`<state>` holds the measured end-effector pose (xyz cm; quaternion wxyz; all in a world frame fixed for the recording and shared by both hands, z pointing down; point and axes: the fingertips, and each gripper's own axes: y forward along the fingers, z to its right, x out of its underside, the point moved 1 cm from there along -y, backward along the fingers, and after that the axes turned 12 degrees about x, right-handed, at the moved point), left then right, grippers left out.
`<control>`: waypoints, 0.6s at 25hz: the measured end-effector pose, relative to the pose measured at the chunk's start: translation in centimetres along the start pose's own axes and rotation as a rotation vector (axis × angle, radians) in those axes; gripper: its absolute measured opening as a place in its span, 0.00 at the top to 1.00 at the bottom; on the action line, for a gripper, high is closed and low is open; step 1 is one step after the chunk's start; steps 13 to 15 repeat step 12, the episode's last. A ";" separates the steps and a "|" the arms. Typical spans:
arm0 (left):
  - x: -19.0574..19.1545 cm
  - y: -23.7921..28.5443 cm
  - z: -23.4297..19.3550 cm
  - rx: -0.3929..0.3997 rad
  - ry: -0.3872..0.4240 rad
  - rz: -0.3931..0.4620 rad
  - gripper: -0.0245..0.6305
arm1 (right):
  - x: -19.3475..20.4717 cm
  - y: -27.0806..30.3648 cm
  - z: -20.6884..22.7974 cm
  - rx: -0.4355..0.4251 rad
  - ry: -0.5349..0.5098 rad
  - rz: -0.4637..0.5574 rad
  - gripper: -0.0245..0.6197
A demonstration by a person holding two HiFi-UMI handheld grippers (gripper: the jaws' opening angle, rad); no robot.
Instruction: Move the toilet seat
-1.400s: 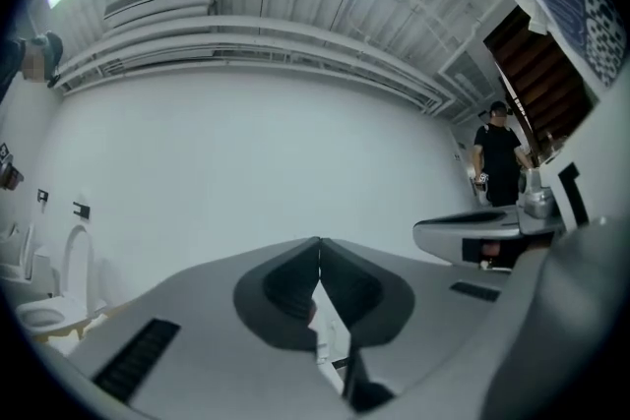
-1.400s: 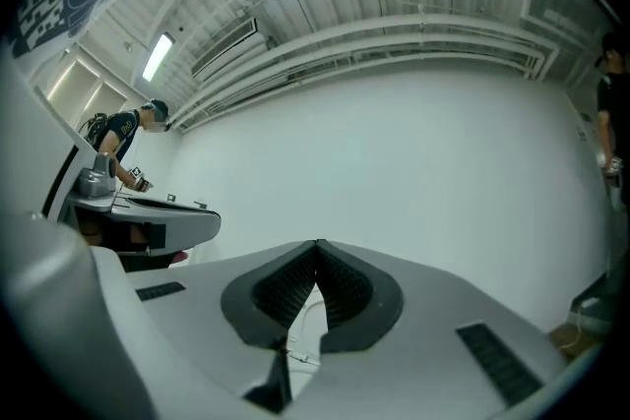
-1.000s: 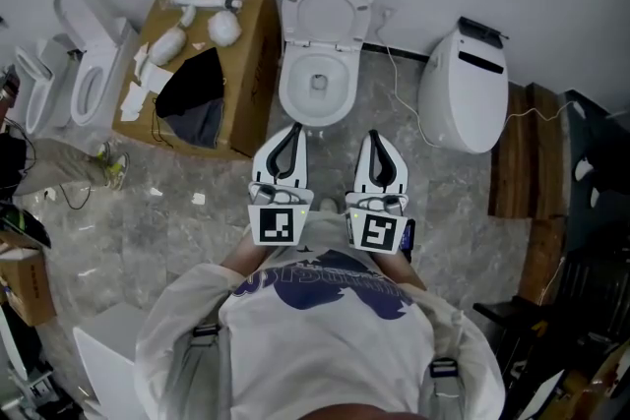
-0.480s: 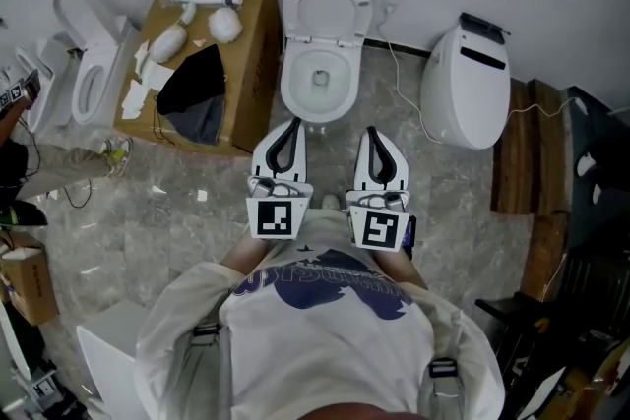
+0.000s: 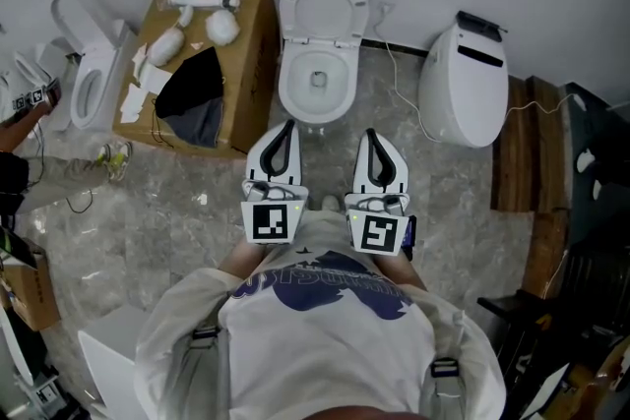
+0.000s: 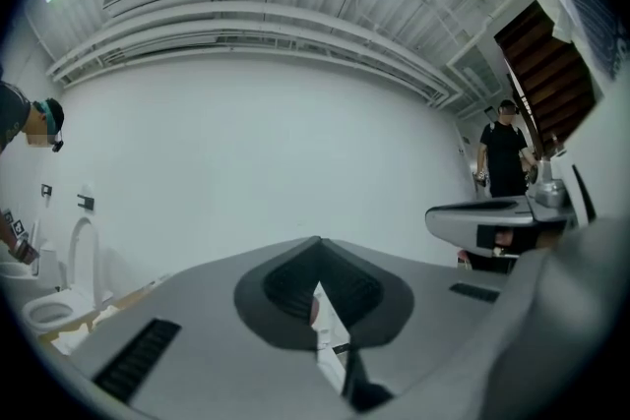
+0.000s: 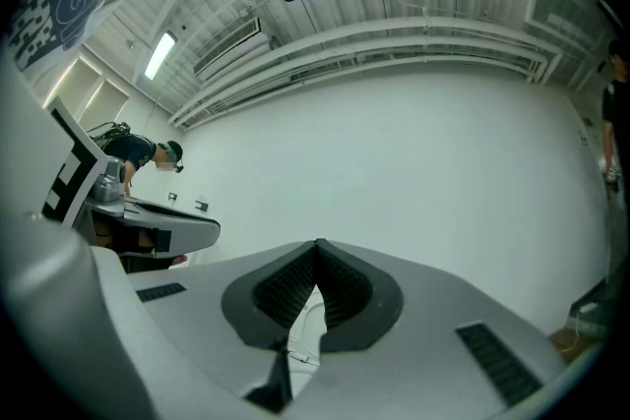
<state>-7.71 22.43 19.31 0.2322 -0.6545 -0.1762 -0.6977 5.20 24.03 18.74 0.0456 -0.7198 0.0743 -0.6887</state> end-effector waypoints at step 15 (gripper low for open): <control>0.5 -0.7 -0.2 0.005 0.023 -0.035 0.97 | 0.3 -0.4 -0.2 -0.016 -0.003 -0.013 0.95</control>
